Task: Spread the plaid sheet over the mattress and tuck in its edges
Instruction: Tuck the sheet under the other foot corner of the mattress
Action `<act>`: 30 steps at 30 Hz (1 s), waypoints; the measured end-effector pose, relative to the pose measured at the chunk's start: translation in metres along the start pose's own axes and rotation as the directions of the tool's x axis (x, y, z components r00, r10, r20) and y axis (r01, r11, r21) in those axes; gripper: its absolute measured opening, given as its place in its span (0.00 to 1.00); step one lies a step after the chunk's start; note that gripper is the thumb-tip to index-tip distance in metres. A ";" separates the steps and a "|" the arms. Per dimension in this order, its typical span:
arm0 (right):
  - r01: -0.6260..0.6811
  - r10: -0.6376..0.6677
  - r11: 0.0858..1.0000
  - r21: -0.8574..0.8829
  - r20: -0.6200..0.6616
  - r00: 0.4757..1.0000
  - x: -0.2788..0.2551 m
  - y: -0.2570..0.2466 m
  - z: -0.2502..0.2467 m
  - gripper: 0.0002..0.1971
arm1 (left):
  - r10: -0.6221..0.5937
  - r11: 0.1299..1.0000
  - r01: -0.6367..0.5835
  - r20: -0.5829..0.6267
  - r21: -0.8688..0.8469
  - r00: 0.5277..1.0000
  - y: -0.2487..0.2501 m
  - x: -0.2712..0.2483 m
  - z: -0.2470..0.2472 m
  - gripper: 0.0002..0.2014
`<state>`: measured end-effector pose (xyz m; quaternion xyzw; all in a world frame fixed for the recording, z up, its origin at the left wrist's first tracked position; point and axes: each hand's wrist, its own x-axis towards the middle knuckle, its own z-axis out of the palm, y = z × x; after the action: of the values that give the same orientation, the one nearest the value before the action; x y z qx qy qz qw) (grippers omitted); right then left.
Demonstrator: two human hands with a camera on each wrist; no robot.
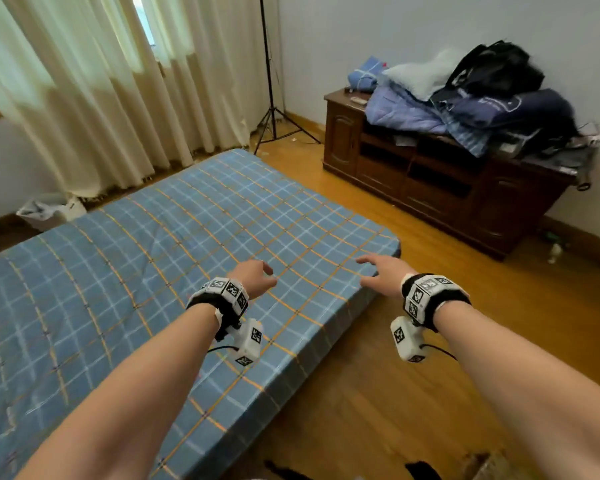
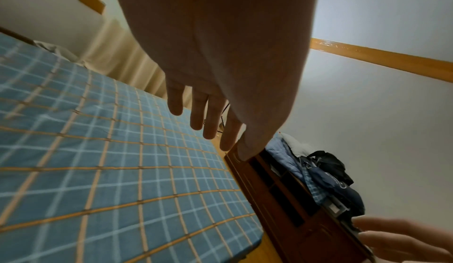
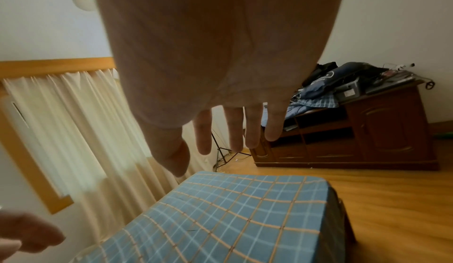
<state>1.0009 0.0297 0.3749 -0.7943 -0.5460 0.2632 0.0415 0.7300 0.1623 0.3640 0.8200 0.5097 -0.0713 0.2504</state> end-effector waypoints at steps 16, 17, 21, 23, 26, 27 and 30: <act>-0.134 0.136 0.988 -0.075 0.010 0.991 0.292 0.284 -0.208 0.24 | 0.156 0.988 -0.155 0.178 -0.021 0.972 0.277 0.420 -0.003 0.20; -0.152 0.153 0.986 -0.074 0.018 0.988 0.314 0.302 -0.225 0.24 | 0.169 0.986 -0.168 0.199 -0.023 0.965 0.299 0.450 -0.007 0.20; -0.194 0.194 0.981 -0.015 -0.003 0.981 0.393 0.366 -0.293 0.22 | 0.222 0.974 -0.225 0.234 -0.015 0.947 0.392 0.564 -0.031 0.18; -0.206 0.206 0.978 0.033 -0.007 0.979 0.432 0.399 -0.322 0.22 | 0.231 0.972 -0.232 0.248 -0.023 0.941 0.436 0.617 -0.040 0.18; -0.195 0.196 0.978 0.069 0.000 0.981 0.506 0.445 -0.362 0.22 | 0.209 0.978 -0.210 0.225 -0.023 0.952 0.489 0.693 -0.049 0.19; -0.183 0.183 0.981 0.071 0.003 0.983 0.537 0.459 -0.374 0.22 | 0.181 0.983 -0.181 0.201 -0.019 0.963 0.501 0.716 -0.051 0.19; -0.089 0.088 0.995 0.048 0.033 0.996 0.636 0.495 -0.408 0.21 | 0.074 0.996 -0.066 0.144 -0.063 0.987 0.520 0.786 -0.046 0.20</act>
<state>1.7767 0.4872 0.3128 -0.8122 -0.5042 0.2904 0.0413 1.5463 0.6290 0.2867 0.8223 0.4628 -0.1076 0.3131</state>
